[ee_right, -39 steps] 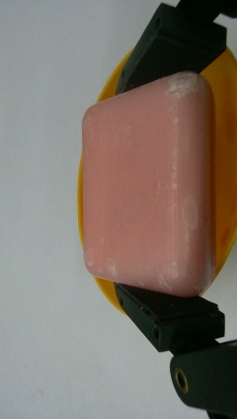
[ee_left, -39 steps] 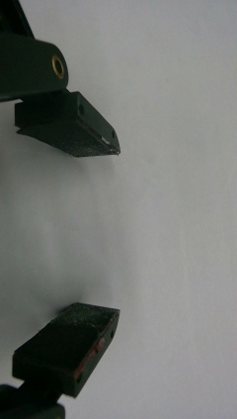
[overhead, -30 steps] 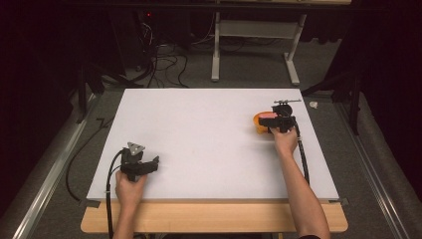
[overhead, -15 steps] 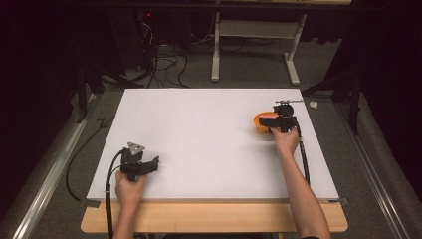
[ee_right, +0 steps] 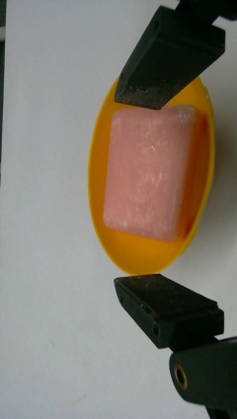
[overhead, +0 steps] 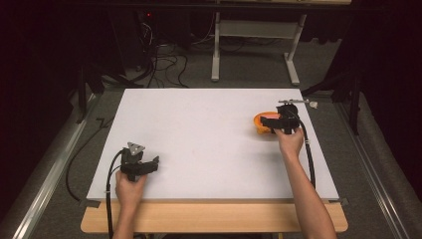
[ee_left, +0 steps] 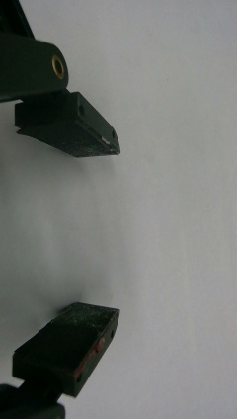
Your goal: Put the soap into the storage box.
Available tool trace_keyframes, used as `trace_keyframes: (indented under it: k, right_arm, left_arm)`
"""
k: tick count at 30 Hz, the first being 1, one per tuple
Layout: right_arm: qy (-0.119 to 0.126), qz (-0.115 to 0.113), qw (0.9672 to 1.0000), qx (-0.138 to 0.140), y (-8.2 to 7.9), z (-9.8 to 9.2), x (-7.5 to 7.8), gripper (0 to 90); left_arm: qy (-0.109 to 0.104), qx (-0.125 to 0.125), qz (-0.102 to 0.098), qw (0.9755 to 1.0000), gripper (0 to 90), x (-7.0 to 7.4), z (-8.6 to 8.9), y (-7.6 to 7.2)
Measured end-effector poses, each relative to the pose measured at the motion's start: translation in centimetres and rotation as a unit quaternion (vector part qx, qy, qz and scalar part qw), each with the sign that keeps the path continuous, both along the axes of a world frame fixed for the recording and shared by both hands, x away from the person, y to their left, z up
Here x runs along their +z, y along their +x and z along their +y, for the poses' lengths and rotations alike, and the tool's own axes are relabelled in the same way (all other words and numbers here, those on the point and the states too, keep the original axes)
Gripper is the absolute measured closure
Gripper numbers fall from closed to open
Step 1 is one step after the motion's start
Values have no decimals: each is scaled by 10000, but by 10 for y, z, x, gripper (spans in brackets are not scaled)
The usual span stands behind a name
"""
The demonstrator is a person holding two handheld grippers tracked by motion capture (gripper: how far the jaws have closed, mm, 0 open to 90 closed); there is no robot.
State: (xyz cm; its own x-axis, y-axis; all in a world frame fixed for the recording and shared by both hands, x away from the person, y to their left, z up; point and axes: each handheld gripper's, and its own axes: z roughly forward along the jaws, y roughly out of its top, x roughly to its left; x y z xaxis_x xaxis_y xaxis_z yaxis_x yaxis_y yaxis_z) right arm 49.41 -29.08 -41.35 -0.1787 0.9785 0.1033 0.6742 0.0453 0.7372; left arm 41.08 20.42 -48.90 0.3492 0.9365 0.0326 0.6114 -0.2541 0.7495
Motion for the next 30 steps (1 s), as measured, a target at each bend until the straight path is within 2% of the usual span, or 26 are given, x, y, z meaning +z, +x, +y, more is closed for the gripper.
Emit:
trace_keyframes:
  k: [1,3,6,10,18,25,27,30]
  right_arm:
    - [0,0,10000,0,0,0,0,153]
    - [-42,-152,9997,181,-8,4,2,169]
    - [-25,-196,9994,297,-16,5,3,172]
    - [-67,-150,9989,436,-22,8,6,176]
    - [-146,-213,9965,798,-41,21,17,188]
    - [-166,-259,9949,962,-51,29,23,195]
    - [-138,-408,9941,996,-56,30,23,214]
    - [-105,-466,9936,1020,-63,31,22,216]
  left_arm:
    - [-2,0,2,10000,214,0,0,0]
    - [-3,0,2,10000,214,0,0,0]
    - [-1,-4,2,10000,214,0,0,0]
    - [3,-3,-2,10000,214,0,0,0]
    - [11,-5,-7,10000,214,0,0,0]
    - [16,-2,-14,10000,214,0,0,0]
    - [19,-6,-11,10000,214,0,0,0]
    - [43,-14,-10,10000,214,0,0,-1]
